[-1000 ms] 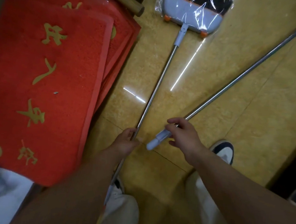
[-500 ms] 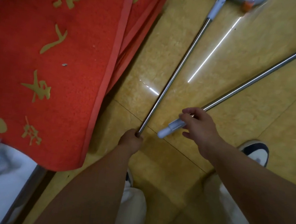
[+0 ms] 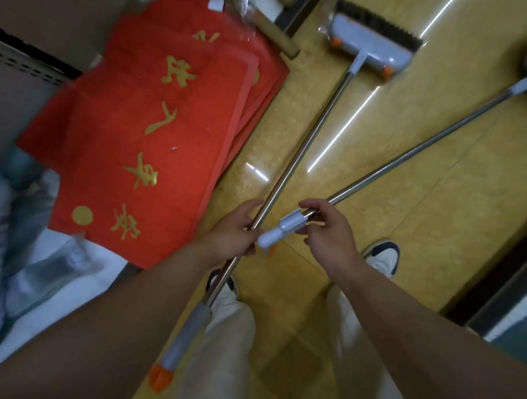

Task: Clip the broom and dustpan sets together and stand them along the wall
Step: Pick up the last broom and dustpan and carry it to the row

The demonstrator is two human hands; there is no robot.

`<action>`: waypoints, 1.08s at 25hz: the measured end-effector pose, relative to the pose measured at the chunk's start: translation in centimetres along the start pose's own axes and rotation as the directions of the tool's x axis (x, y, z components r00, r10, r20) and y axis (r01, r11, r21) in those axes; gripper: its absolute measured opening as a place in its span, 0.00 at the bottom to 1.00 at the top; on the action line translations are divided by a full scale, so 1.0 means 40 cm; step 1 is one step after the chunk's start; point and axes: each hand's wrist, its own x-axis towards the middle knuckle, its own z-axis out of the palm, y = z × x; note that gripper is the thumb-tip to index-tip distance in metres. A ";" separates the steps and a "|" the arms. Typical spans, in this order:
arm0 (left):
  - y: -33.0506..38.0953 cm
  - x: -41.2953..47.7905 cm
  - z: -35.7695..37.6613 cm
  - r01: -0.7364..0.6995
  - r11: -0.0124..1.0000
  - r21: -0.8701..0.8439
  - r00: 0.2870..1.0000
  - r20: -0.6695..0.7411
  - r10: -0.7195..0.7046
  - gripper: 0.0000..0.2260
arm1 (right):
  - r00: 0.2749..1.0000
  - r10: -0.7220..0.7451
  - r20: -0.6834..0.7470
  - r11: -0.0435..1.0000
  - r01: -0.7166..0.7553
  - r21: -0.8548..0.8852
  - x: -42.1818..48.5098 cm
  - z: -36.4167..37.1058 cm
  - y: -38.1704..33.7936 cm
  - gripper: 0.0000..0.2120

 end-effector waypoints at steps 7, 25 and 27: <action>0.419 -0.292 -0.003 -0.249 0.966 -0.076 0.953 0.159 0.258 0.09 | 0.927 -0.349 -0.138 0.922 0.314 -0.226 -0.287 -0.173 -0.255 0.15; 0.979 -0.637 0.279 -0.428 0.894 0.132 0.896 -0.067 0.439 0.06 | 0.721 -0.261 -0.642 0.947 0.319 -0.027 -0.730 -0.686 -0.606 0.10; 1.003 -0.667 0.280 -0.455 0.873 0.176 0.888 0.009 0.460 0.12 | 0.740 -0.240 -0.628 0.956 0.292 -0.020 -0.754 -0.724 -0.619 0.11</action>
